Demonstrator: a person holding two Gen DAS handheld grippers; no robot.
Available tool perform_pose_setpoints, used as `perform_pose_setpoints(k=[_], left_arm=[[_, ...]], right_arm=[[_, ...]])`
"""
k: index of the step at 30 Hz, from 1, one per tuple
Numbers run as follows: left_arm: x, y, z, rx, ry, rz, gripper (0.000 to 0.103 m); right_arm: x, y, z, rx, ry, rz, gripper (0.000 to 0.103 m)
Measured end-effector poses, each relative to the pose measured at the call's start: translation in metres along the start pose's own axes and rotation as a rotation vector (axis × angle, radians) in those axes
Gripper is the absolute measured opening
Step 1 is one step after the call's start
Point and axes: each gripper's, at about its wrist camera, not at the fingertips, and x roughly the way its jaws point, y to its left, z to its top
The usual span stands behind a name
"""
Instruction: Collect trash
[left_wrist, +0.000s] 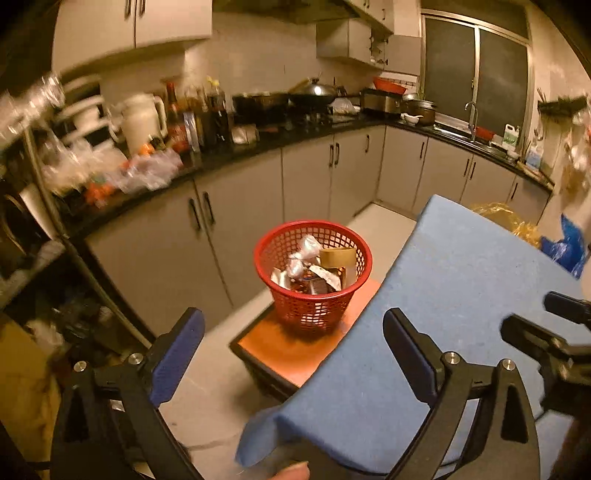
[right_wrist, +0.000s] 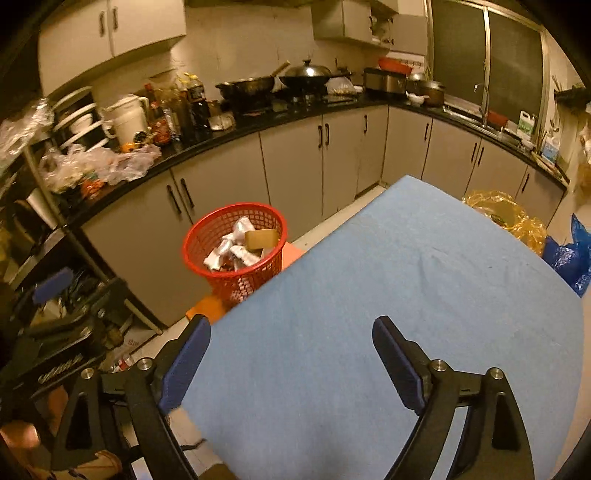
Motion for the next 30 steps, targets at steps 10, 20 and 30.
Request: perform_pose_setpoints(k=[10,20,30], left_arm=[[-0.056,-0.009,-0.007,-0.024,-0.06,0.07,0.103],[-0.047,-0.005,-0.016,0.046,0.023,0.075,0.103],[-0.04,0.007,-0.02,0.023,0.027,0.091,0.103]], right_arm=[[-0.075,-0.001,-0.015,-0.041,-0.152,0.001,0.099],[-0.069,0.015,-0.012,-0.055,-0.134,0.003,0.099],[-0.056,0.027,-0.014,-0.104,-0.102,0.026,0.099]])
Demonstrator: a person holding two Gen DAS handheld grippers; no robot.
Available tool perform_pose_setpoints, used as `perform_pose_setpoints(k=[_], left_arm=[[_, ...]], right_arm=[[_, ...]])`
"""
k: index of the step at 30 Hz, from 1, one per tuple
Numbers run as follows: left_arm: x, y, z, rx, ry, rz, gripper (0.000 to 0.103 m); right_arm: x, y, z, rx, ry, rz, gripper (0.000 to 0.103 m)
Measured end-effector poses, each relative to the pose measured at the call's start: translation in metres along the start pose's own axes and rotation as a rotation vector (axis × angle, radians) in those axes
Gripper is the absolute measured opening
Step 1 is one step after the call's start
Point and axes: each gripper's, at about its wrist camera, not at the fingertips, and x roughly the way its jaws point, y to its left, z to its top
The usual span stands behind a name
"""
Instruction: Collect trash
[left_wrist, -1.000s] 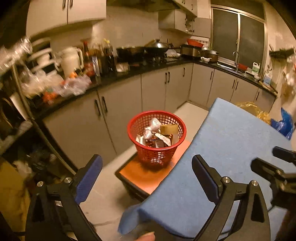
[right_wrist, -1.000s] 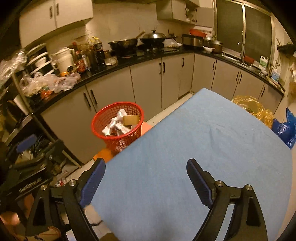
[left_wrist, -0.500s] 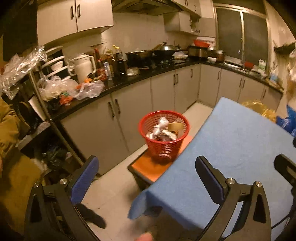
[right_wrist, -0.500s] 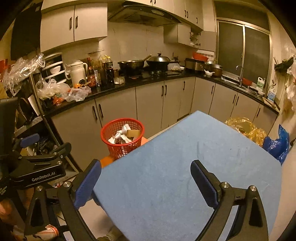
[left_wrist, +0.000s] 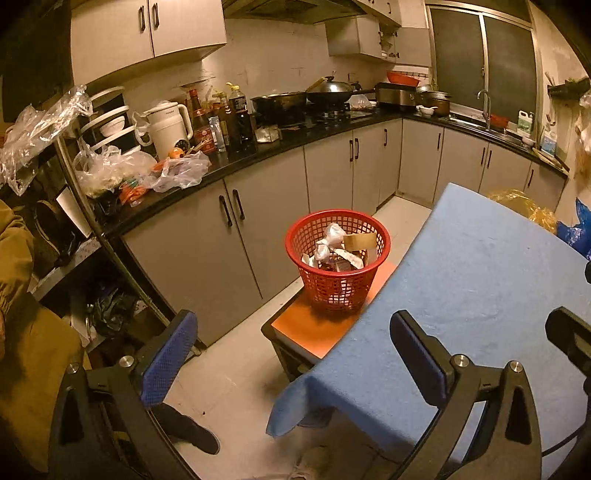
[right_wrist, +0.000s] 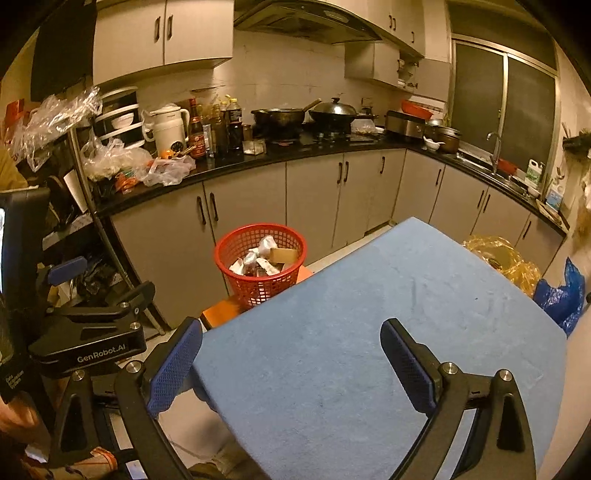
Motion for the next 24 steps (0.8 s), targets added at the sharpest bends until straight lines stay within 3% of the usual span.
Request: perform_pose_setpoints(k=[11,24], left_arm=[[-0.0047,-0.0014,0.005,0.027,-0.04,0.04,0.103],[-0.0051,0.0027,0.0032,0.006,-0.026,0.034,0.103]], right_arm=[[0.0023,0.0004,0.0018,-0.019,-0.013,0.004,0.099],[0.0031,0.0085,-0.0002,-0.054,-0.004,0.015,0.099]])
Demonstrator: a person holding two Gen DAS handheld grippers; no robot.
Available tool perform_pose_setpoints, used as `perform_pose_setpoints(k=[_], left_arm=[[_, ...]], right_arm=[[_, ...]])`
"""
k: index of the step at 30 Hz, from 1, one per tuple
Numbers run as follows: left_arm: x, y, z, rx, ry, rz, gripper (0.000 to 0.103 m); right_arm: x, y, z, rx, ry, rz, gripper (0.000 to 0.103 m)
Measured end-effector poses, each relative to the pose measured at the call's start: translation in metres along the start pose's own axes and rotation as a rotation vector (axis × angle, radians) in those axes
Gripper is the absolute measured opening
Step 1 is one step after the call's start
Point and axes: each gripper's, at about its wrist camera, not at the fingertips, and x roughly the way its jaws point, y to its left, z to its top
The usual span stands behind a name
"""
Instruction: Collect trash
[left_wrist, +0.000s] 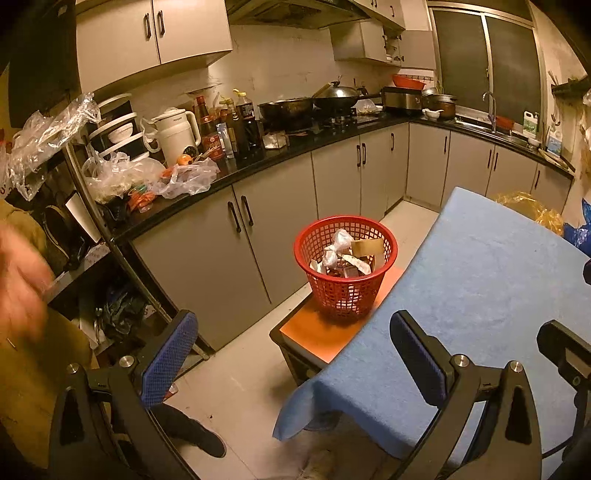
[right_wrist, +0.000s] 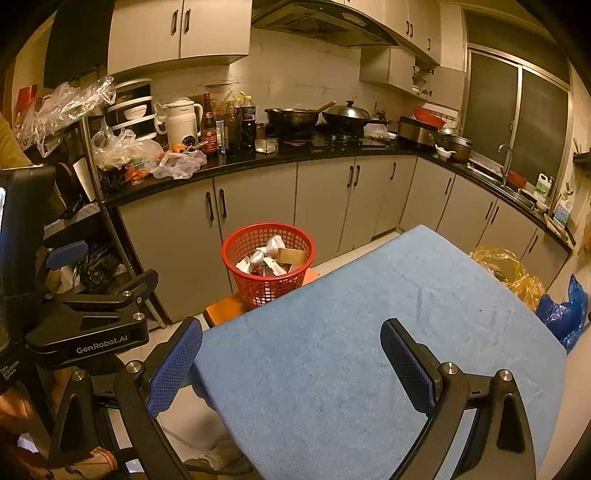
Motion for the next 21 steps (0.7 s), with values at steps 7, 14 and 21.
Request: perform_pose_setpoints(k=[7,14,21], left_arm=[[-0.001,0.0,0.0,-0.005,-0.002,0.006,0.103],[0.0,0.001,-0.002,-0.006,0.0,0.009,0.103],[0.001,0.003,-0.002,-0.008,0.003,0.011,0.103]], right_arm=[[0.003,0.002,0.002,-0.006,0.006,0.008,0.099],[0.007,0.005,0.002,-0.01,0.015,0.011,0.099],[0.01,0.006,0.002,-0.006,0.025,0.012,0.099]])
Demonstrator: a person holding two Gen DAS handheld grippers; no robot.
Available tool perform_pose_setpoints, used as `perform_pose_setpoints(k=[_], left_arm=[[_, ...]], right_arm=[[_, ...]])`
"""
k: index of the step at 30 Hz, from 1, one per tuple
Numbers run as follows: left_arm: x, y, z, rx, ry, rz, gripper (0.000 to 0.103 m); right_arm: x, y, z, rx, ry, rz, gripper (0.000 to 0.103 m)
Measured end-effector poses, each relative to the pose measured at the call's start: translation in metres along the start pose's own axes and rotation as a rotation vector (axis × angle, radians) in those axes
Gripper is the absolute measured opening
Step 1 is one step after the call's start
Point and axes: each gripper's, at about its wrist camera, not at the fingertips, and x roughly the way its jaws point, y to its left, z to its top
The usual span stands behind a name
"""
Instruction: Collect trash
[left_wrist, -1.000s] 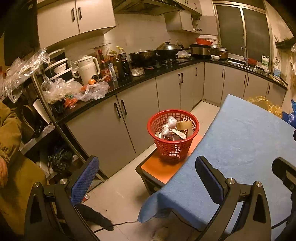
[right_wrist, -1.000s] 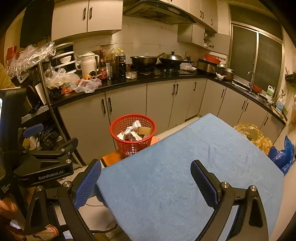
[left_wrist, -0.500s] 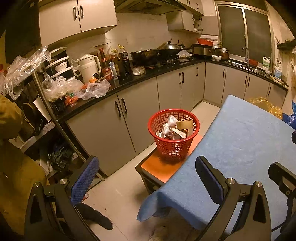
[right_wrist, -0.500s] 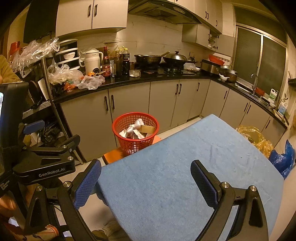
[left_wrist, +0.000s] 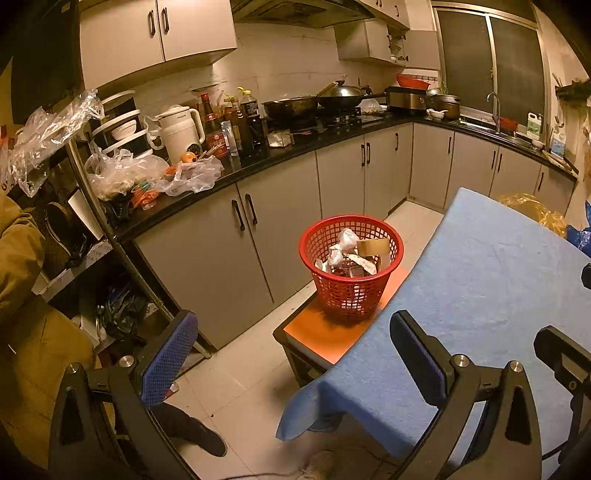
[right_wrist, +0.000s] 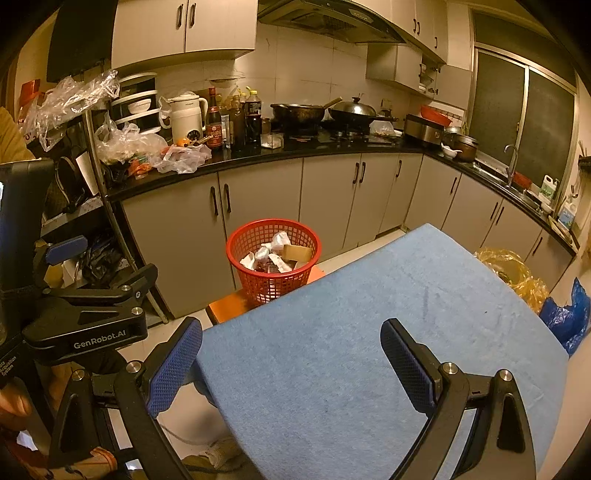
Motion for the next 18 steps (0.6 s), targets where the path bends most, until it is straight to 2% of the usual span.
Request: perform_pose_setpoints(k=[18], left_arm=[[0.013,0.003,-0.002,0.007,0.027,-0.001,0.103]], right_arm=[[0.013,-0.004,-0.003,0.001,0.026,0.01,0.099]])
